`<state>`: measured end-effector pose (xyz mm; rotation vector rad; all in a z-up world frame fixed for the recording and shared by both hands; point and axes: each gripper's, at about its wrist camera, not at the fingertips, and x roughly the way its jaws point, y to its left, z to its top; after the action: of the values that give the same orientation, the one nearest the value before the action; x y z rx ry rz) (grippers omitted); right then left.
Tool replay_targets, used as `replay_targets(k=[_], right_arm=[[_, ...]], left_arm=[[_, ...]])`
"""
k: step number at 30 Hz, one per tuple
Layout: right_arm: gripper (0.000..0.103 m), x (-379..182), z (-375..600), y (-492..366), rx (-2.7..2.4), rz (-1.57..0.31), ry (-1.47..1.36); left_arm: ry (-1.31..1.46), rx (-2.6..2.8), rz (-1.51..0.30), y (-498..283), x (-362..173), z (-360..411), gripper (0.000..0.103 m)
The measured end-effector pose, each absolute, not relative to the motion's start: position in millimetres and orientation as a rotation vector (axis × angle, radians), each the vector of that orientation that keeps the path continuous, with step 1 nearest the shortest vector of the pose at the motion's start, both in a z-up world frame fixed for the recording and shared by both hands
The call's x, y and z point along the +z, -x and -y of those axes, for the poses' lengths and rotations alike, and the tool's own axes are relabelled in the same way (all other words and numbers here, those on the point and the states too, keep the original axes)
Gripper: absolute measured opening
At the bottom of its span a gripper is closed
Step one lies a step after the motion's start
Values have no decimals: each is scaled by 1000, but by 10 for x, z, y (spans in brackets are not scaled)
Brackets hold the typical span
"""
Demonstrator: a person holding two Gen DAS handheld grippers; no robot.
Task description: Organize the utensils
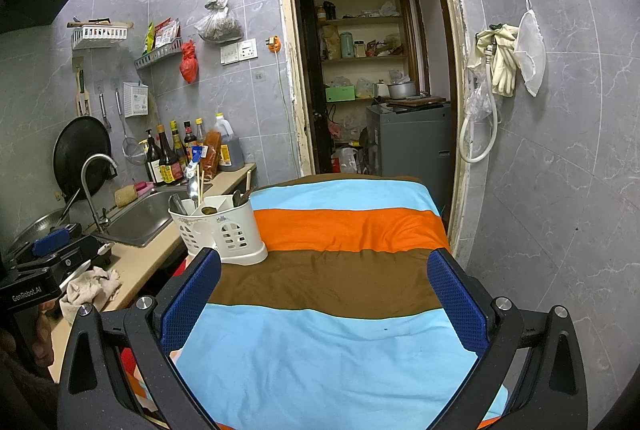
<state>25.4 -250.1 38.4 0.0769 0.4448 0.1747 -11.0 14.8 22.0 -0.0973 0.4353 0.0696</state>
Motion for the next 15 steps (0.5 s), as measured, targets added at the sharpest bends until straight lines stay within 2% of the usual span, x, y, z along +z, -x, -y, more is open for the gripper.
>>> replay_targets(k=[15], right_arm=[[101,380,2495,-250,174,-446,-77]], left_arm=[[98,70,-436,111,215,-155,102]])
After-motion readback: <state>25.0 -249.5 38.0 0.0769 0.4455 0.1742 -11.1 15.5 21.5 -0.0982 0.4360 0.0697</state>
